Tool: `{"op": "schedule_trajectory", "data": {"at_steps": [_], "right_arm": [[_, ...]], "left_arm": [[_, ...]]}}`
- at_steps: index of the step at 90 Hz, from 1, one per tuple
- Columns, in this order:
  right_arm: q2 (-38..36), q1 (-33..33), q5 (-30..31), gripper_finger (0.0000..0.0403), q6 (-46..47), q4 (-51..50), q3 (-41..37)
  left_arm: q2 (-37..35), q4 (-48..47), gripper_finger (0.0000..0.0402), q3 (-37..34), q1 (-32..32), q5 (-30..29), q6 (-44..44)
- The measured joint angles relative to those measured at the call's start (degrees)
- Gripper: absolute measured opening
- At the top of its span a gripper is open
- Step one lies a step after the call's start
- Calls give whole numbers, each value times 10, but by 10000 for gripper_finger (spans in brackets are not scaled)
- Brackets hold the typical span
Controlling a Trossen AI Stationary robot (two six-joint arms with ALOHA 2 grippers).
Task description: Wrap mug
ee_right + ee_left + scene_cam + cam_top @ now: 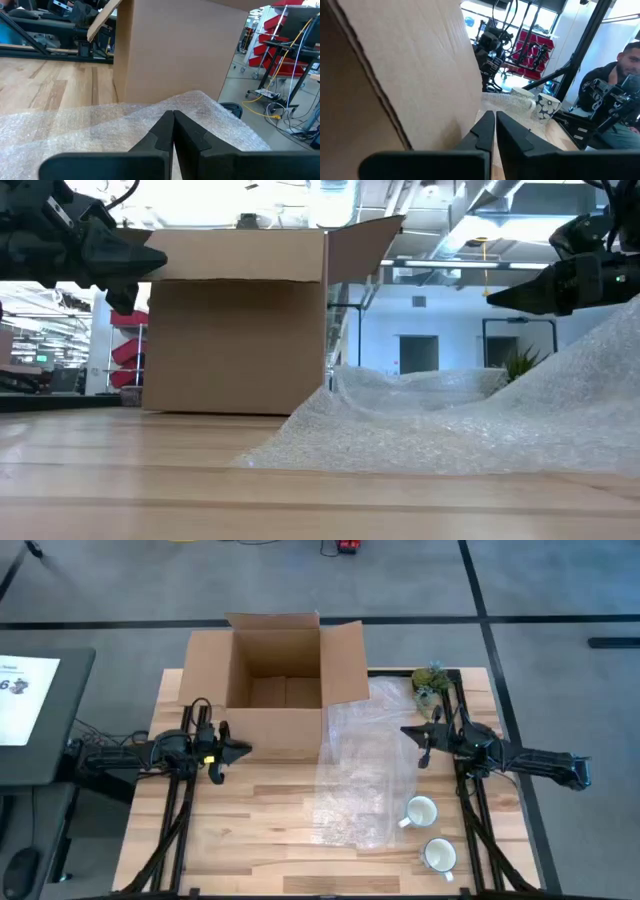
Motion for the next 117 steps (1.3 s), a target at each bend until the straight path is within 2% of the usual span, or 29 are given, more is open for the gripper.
{"op": "schedule_trajectory", "data": {"at_steps": [90, 95, 102, 108, 117], "right_arm": [[0, 0, 0, 0, 0, 0, 0], [0, 0, 0, 0, 0, 0, 0], [0, 0, 0, 0, 0, 0, 0], [0, 0, 0, 0, 0, 0, 0], [0, 0, 0, 0, 0, 0, 0]], "left_arm": [[0, 4, 0, 0, 0, -2, -21], [0, 26, 0, 0, 0, 16, -30], [0, 139, 0, 0, 0, 80, -32], [-2, 218, 0, 7, -4, 96, -31], [8, 193, 0, 34, -14, 95, 2]]}}
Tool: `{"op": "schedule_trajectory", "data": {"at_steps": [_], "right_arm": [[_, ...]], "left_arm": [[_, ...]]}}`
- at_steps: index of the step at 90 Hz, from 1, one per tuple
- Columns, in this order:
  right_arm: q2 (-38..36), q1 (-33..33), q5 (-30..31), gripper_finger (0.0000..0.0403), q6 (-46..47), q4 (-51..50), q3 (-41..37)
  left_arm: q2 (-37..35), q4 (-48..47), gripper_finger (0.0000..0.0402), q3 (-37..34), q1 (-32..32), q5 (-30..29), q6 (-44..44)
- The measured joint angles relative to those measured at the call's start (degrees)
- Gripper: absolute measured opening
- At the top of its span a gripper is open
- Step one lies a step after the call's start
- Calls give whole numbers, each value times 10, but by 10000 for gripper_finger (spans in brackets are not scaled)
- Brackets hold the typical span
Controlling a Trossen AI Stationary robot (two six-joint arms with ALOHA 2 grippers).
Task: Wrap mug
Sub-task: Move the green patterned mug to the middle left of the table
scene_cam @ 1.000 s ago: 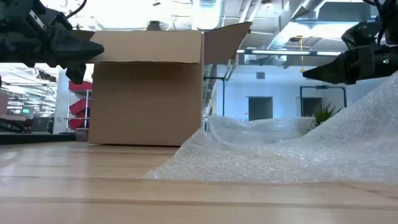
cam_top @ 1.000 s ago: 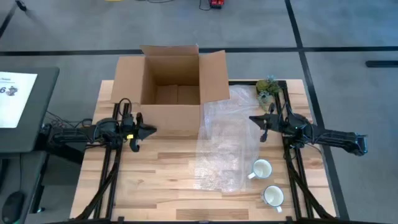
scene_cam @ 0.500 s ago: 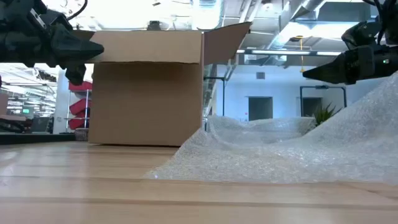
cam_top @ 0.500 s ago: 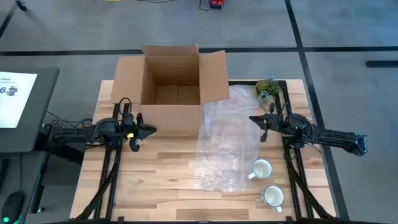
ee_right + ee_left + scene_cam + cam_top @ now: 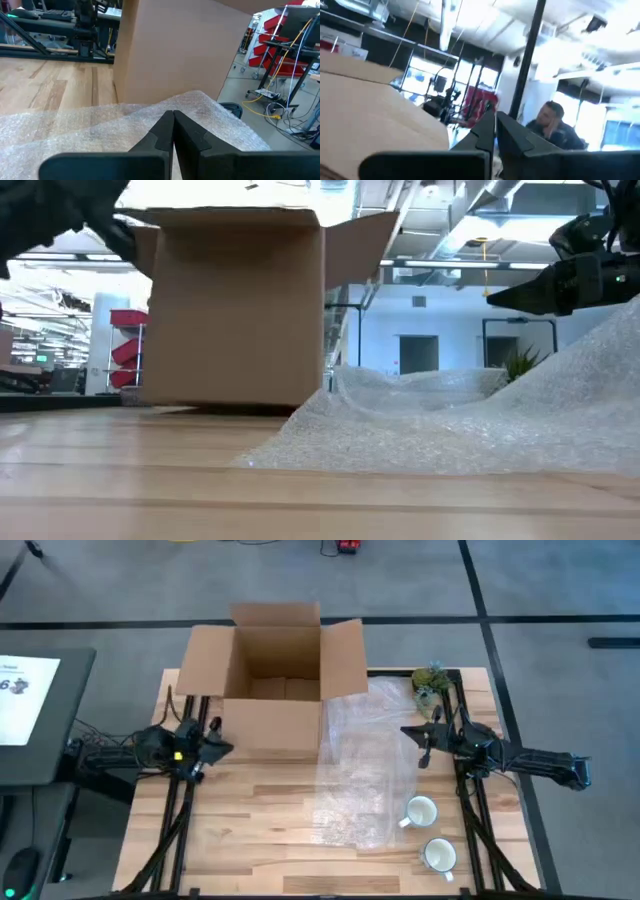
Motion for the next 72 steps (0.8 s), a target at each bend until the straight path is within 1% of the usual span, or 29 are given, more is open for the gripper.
{"op": "schedule_trajectory", "data": {"at_steps": [8, 16, 27, 32, 38, 48, 52, 62, 72], "right_arm": [[0, 0, 0, 0, 0, 0, 0], [0, 0, 0, 0, 0, 0, 0], [0, 0, 0, 0, 0, 0, 0], [0, 0, 0, 0, 0, 0, 0], [0, 0, 0, 0, 0, 0, 0], [0, 0, 0, 0, 0, 0, 0], [0, 0, 0, 0, 0, 0, 0], [0, 0, 0, 0, 0, 0, 0], [0, 0, 0, 0, 0, 0, 0]], "left_arm": [[28, -32, 0, 26, -11, -27, 34], [78, -44, 0, 37, -21, -56, 55], [164, -49, 0, 64, -42, -51, 61], [206, -69, 0, 82, -61, -43, 79], [262, -113, 0, 106, -95, -48, 109], [353, -199, 0, 163, -150, -108, 113], [386, -229, 0, 193, -171, -121, 105], [458, -336, 0, 278, -219, -124, 79], [511, -443, 0, 375, -265, -130, 44]]}}
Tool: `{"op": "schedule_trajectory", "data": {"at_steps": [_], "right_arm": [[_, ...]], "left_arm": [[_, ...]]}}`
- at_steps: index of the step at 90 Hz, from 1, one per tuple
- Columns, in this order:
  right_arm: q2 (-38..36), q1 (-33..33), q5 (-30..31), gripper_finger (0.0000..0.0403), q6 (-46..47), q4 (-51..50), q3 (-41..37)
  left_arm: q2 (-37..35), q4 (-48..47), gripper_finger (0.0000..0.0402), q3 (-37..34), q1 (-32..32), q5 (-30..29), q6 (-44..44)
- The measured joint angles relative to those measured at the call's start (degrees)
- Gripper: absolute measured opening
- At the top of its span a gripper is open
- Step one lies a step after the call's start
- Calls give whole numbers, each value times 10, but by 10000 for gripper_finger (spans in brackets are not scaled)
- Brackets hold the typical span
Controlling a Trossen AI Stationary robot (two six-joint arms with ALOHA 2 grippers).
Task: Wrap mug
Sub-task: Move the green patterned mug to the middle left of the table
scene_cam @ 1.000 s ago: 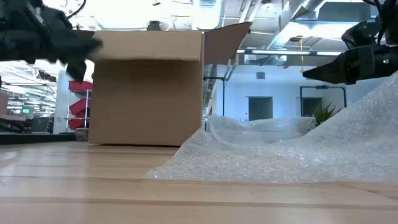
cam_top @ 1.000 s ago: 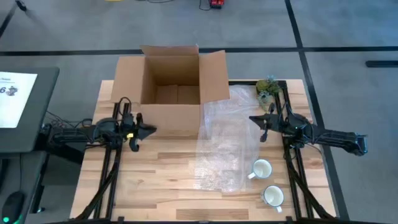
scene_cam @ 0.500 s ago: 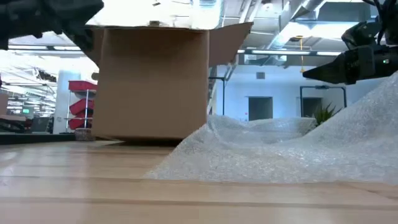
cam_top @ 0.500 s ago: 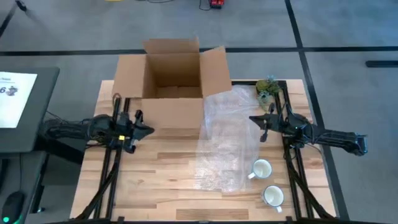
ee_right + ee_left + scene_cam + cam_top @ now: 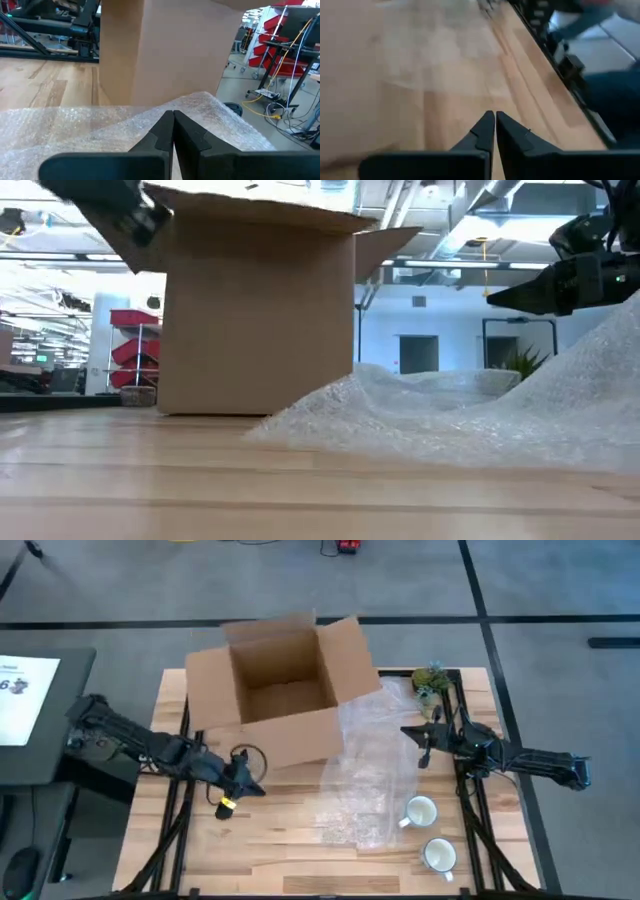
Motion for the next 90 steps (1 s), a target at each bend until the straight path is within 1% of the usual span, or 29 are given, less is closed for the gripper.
{"op": "schedule_trajectory", "data": {"at_steps": [6, 11, 16, 24, 29, 34, 47, 51, 54, 65, 72, 81, 90], "right_arm": [[0, 0, 0, 0, 0, 0, 0], [0, 0, 0, 0, 0, 0, 0], [0, 0, 0, 0, 0, 0, 0], [0, 0, 0, 0, 0, 0, 0], [0, 0, 0, 0, 0, 1, 0], [0, 0, 1, 0, 0, 2, 0], [0, 0, 1, 0, 0, 2, 0], [0, 0, 1, 0, 0, 2, 0], [0, 0, 1, 0, 0, 2, 0], [0, 0, 1, 0, 0, 1, 0], [0, 0, 0, 0, 0, 1, 0], [0, 0, 0, 0, 0, 1, 0], [0, 0, 0, 0, 0, 1, 0]], "left_arm": [[28, -49, 0, 58, -30, -9, -8], [50, -68, 0, 101, -55, -25, -4], [68, -65, 0, 142, -78, -36, 11], [94, -34, 0, 191, -107, -41, 43], [113, 5, 0, 209, -117, -41, 59], [134, 71, 0, 218, -122, -41, 86], [202, 265, 0, 222, -116, -41, 212], [229, 296, 1, 223, -106, -39, 244], [253, 301, 5, 227, -95, -39, 262], [347, 284, 38, 281, -42, -36, 272], [411, 270, 71, 336, -14, -13, 271], [497, 244, 114, 417, 5, 18, 282], [578, 240, 148, 501, 16, 24, 313]]}}
